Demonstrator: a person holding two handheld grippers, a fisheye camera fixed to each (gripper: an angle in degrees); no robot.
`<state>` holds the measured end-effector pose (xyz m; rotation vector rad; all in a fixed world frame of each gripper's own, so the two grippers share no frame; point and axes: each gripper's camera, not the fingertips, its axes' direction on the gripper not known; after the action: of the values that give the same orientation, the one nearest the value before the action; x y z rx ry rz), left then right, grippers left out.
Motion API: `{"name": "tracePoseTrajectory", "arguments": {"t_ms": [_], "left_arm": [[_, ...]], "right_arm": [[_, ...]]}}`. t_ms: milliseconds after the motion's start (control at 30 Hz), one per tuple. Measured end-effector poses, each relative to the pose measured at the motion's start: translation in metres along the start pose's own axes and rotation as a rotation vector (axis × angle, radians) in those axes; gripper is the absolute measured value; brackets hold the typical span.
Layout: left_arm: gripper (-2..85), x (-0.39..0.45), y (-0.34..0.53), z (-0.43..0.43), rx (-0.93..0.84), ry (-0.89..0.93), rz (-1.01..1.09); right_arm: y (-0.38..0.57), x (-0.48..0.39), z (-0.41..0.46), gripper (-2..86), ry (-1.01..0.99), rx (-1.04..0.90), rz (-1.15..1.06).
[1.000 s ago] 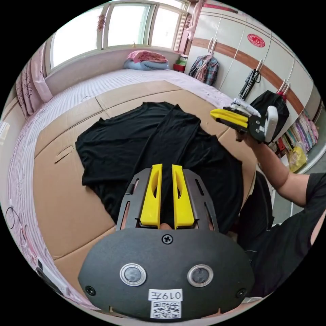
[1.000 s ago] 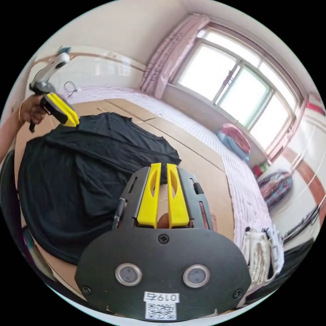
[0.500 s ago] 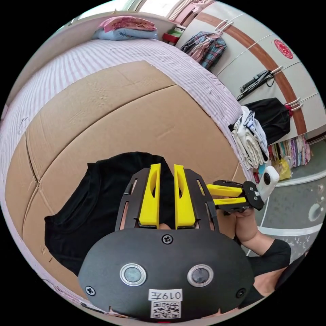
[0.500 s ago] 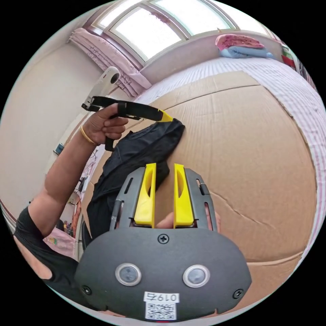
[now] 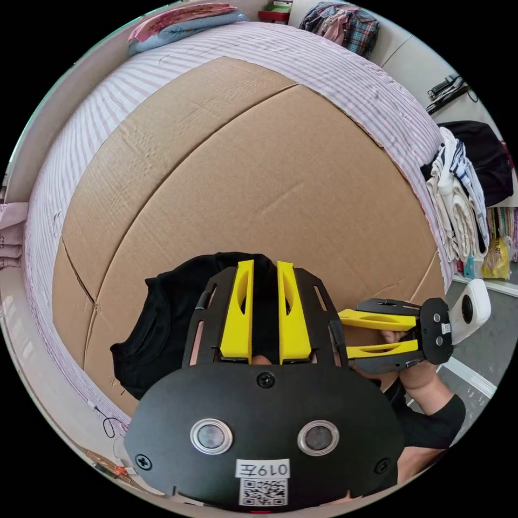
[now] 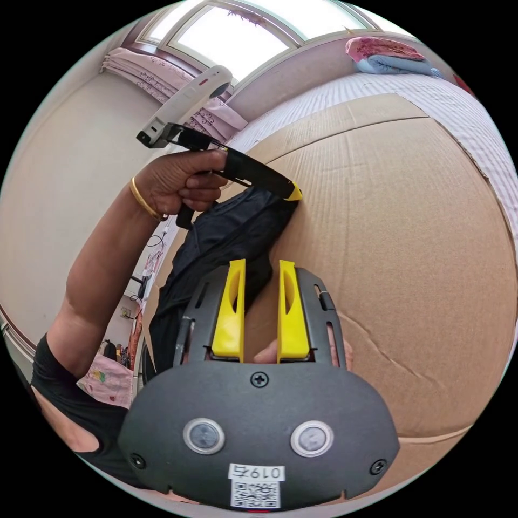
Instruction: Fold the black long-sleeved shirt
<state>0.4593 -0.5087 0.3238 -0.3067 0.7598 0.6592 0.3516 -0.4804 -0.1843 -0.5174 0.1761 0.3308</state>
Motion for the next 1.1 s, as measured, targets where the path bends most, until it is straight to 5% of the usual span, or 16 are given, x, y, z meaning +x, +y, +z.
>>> {"name": "tracePoseTrajectory", "arguments": {"t_ms": [567, 1100], "left_arm": [[1.2, -0.032, -0.064, 0.034, 0.176, 0.205, -0.109], [1.5, -0.034, -0.104, 0.082, 0.191, 0.195, -0.088]], "right_arm": [[-0.009, -0.053, -0.092, -0.4, 0.001, 0.011, 0.025], [0.024, -0.101, -0.105, 4.1, 0.003, -0.020, 0.073]]}}
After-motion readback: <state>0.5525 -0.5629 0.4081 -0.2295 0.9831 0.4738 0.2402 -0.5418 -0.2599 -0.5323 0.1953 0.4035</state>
